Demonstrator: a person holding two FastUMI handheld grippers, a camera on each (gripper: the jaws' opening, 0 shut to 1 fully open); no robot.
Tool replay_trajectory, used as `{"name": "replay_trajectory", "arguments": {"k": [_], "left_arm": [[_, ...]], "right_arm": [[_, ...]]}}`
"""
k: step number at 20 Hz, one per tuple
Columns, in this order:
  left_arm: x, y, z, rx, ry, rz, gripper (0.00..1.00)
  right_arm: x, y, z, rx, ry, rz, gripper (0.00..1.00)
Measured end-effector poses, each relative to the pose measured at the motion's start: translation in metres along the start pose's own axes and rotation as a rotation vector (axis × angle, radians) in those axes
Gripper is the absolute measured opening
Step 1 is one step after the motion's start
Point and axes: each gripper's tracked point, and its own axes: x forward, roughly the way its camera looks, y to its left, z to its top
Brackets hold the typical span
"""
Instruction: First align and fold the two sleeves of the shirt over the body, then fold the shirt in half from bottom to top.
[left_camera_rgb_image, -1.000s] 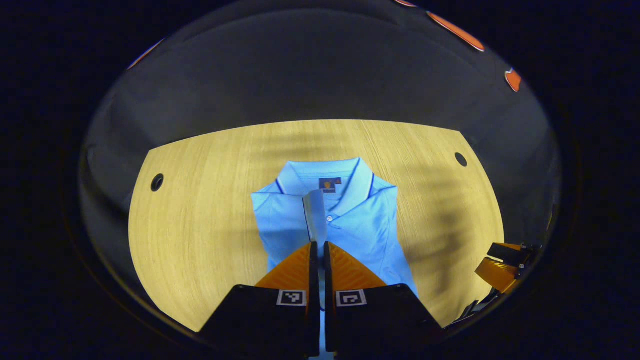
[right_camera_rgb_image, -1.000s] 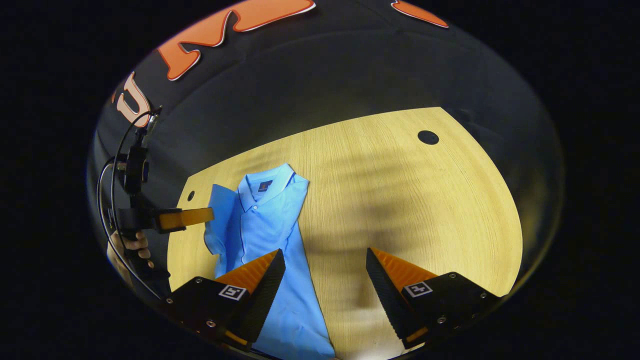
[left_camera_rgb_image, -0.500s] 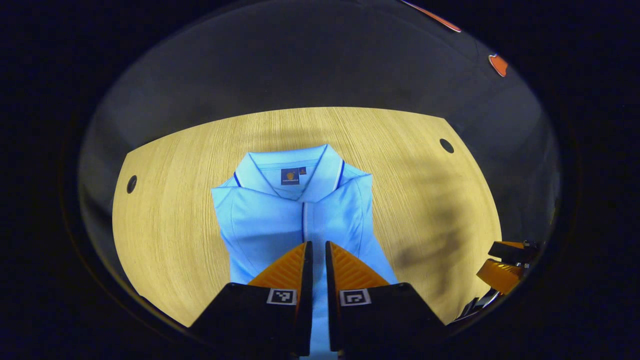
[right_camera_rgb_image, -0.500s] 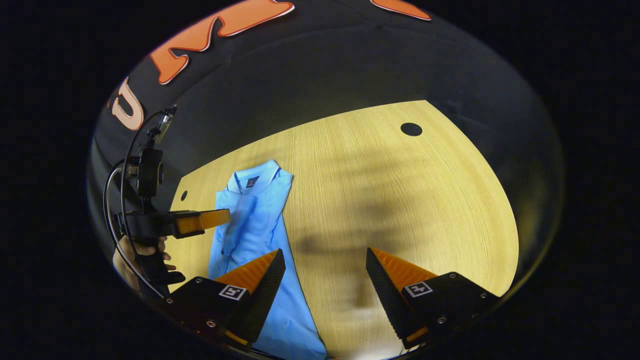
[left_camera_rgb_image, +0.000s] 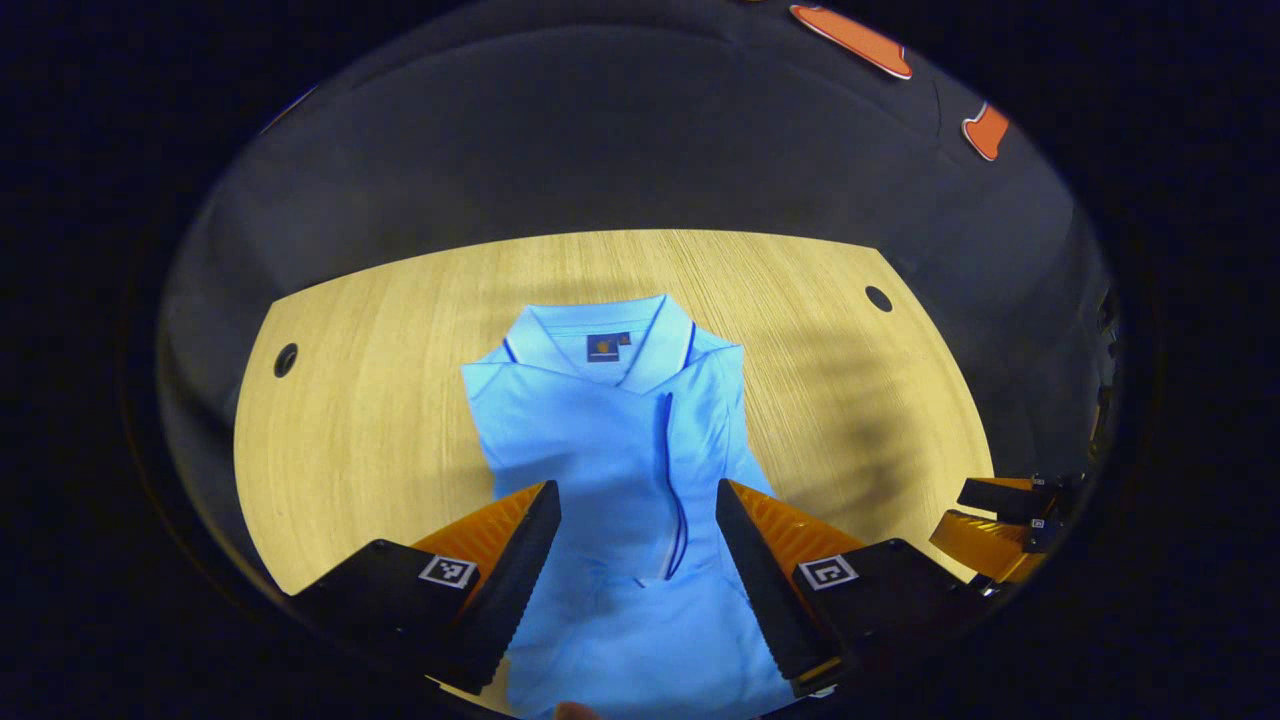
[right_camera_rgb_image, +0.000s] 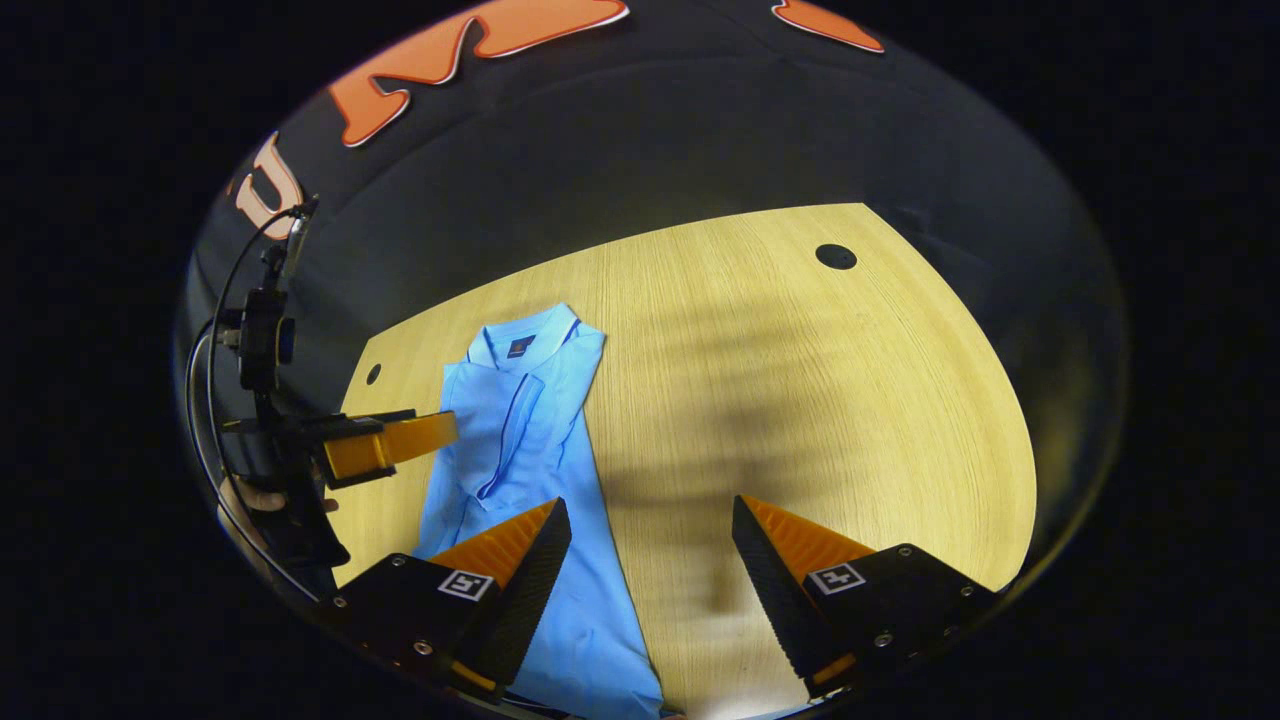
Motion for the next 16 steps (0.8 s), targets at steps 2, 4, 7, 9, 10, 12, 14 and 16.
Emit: {"name": "replay_trajectory", "arguments": {"k": [2,4,7,9,10,12,14,16], "left_arm": [[-0.017,0.016,-0.010,-0.010,-0.016,0.009,1.00],[-0.033,0.033,-0.027,-0.030,-0.017,0.016,1.00],[-0.053,0.058,-0.061,-0.050,-0.006,0.024,1.00],[-0.062,0.073,-0.091,-0.070,0.007,0.029,1.00],[-0.065,0.080,-0.107,-0.081,0.017,0.032,1.00],[-0.073,0.094,-0.141,-0.094,0.046,0.041,0.99],[-0.084,0.110,-0.174,-0.093,0.073,0.060,1.00],[-0.097,0.124,-0.204,-0.092,0.102,0.071,1.00]], "right_arm": [[-0.005,0.006,-0.005,-0.014,-0.008,-0.014,0.98],[-0.010,0.017,-0.015,-0.025,-0.004,-0.019,0.99],[-0.016,0.031,-0.042,-0.077,0.021,-0.041,0.98],[-0.023,0.039,-0.065,-0.108,0.049,-0.050,0.99],[-0.027,0.042,-0.078,-0.121,0.067,-0.055,0.98],[-0.031,0.045,-0.105,-0.140,0.106,-0.069,0.98],[-0.037,0.043,-0.129,-0.162,0.142,-0.087,0.98],[-0.041,0.041,-0.157,-0.178,0.183,-0.108,0.99]]}}
